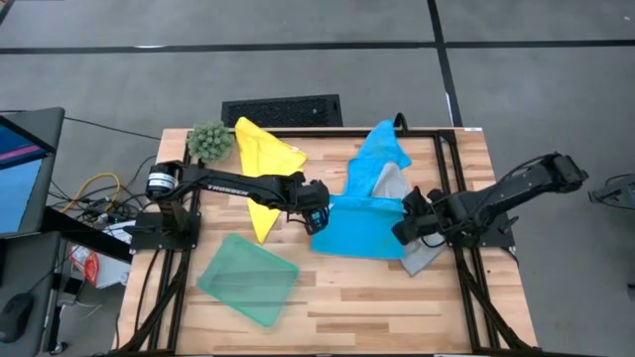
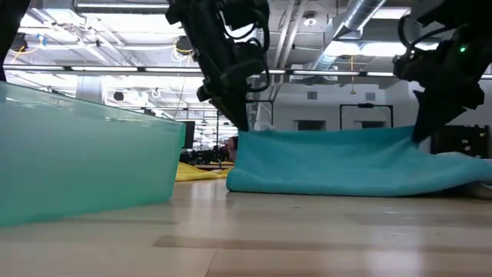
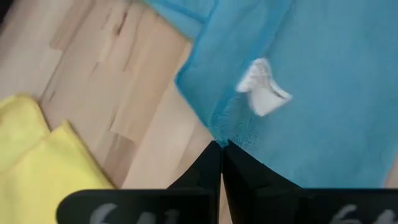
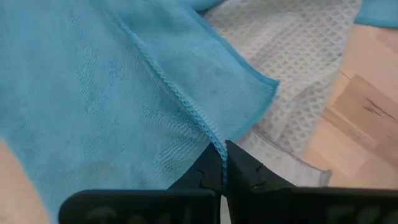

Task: Fold microfiber towels
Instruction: Fold the left blue towel

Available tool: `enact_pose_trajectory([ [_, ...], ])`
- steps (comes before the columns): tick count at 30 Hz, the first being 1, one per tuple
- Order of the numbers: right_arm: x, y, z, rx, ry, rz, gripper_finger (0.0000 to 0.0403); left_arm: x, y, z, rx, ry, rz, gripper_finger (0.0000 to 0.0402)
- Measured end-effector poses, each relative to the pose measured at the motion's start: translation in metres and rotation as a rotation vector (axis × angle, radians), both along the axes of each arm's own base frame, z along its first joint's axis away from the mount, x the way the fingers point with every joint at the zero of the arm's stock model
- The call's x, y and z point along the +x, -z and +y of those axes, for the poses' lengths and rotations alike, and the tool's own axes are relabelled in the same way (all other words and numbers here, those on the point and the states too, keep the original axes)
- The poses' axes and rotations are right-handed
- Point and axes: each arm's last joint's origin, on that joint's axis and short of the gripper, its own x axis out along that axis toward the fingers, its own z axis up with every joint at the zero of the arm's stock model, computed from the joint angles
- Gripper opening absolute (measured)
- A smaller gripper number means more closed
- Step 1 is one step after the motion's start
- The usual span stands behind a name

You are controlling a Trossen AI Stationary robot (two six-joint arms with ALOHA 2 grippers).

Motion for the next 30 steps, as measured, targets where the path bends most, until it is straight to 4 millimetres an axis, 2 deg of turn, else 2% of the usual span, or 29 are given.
enact_pose_trajectory([
  [13,-0.002,0.014,-0.009,0.007,0.032,0.015,0.0030,0.006,0.014,0.008,-0.019,-0.012,0.008,0.0000],
  [19,-0.004,0.015,-0.013,0.006,0.057,0.035,0.0069,0.012,0.015,0.010,0.009,-0.017,-0.031,0.0006],
  [24,-0.003,0.015,-0.016,0.005,0.068,0.038,0.0125,0.012,0.016,0.011,0.046,-0.043,-0.031,0.0045],
  [30,-0.002,0.012,-0.019,-0.010,0.042,0.046,0.0181,0.013,0.015,0.018,0.077,-0.042,-0.033,0.0120],
])
